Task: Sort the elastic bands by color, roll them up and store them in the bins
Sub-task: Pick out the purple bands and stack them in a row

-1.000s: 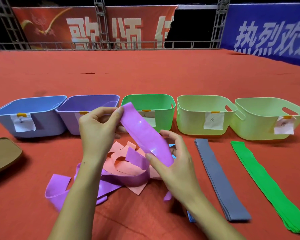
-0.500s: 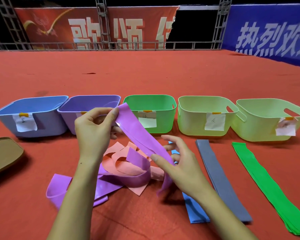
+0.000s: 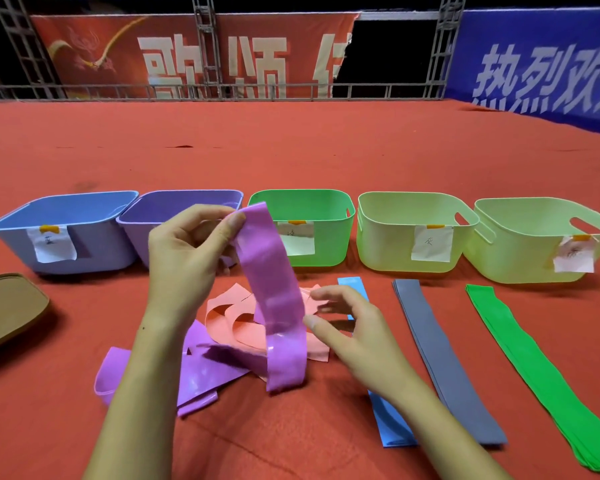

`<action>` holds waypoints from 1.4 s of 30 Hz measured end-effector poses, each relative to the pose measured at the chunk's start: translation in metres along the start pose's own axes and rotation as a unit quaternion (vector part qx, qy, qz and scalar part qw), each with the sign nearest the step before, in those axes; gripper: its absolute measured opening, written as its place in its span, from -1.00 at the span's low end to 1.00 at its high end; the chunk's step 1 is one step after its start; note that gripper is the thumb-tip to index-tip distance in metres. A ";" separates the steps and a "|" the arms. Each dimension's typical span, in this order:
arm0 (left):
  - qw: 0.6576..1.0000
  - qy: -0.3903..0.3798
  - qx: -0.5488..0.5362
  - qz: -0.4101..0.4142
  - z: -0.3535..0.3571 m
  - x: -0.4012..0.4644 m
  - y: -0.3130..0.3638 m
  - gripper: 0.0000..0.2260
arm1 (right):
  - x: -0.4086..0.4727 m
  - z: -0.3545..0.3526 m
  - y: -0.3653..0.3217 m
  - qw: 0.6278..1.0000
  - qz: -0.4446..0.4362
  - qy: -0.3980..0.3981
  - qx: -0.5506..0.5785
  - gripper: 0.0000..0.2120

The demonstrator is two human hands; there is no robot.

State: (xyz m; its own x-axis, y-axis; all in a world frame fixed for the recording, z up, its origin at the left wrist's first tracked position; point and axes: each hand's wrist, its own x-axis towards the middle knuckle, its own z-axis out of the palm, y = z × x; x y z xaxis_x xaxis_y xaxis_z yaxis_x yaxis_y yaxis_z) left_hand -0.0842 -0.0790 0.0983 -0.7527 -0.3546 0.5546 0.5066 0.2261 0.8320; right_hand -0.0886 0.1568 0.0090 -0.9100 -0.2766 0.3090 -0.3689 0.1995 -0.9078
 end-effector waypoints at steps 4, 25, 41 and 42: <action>0.999 -0.023 -0.045 -0.003 0.005 -0.003 0.011 -0.88 | -0.001 0.004 -0.004 0.995 -0.006 -0.007 0.099 -0.69; 0.994 0.103 -0.010 -0.045 0.002 0.001 0.002 -0.87 | -0.005 0.017 -0.009 0.975 0.035 -0.019 0.216 -0.54; 0.977 0.199 -0.007 -0.081 -0.018 0.011 -0.033 -0.88 | -0.010 0.006 -0.015 0.980 0.008 -0.114 0.162 -0.56; 0.976 0.203 -0.006 -0.080 -0.018 0.011 -0.034 -0.88 | -0.011 0.005 -0.014 0.979 0.015 -0.122 0.162 -0.54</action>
State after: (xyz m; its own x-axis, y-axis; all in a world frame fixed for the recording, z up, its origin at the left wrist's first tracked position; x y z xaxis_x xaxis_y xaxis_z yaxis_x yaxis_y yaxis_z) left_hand -0.1017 -0.1063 0.0761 -0.5957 -0.7150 0.3659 0.4029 0.1281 0.9062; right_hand -0.0725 0.1520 0.0168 -0.8321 -0.5001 0.2399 -0.2272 -0.0873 -0.9699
